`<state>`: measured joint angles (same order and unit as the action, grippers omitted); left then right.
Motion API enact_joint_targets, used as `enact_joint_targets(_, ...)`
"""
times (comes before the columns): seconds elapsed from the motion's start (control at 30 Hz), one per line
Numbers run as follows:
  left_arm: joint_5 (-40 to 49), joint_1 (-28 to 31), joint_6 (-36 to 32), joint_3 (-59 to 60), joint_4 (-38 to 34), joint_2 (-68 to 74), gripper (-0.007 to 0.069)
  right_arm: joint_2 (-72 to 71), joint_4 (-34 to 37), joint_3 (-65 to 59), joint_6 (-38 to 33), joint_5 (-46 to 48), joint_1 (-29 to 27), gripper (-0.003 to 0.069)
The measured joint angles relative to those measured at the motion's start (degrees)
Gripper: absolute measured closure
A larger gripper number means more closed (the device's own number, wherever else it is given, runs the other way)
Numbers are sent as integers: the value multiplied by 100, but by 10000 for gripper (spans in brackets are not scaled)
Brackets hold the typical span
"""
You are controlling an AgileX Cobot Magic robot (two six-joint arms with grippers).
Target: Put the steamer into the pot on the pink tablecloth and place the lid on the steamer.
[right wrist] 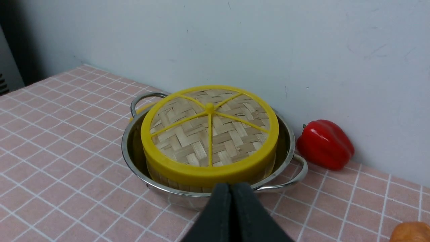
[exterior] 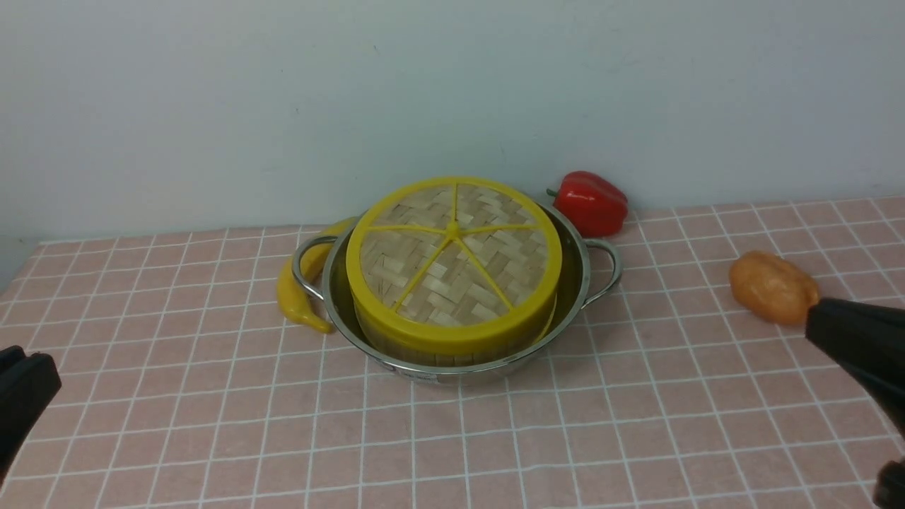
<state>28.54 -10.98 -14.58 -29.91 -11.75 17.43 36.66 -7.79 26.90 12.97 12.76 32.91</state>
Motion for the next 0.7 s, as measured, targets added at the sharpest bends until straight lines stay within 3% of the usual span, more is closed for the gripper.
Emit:
enact_joint_targets(0.23, 0, 0, 0, 0, 0, 0, 528, -105, -438, -7, -289, 53, -200, 642)
enact_joint_targets(0.53, 0, 0, 0, 0, 17, 0, 510, -1607, -470, -1061, 80, -69, -2245, 607)
enact_joint_targets(0.7, 0, 0, 0, 0, 17, 0, 505, -2784, -370, -2102, 281, -83, -2858, 587)
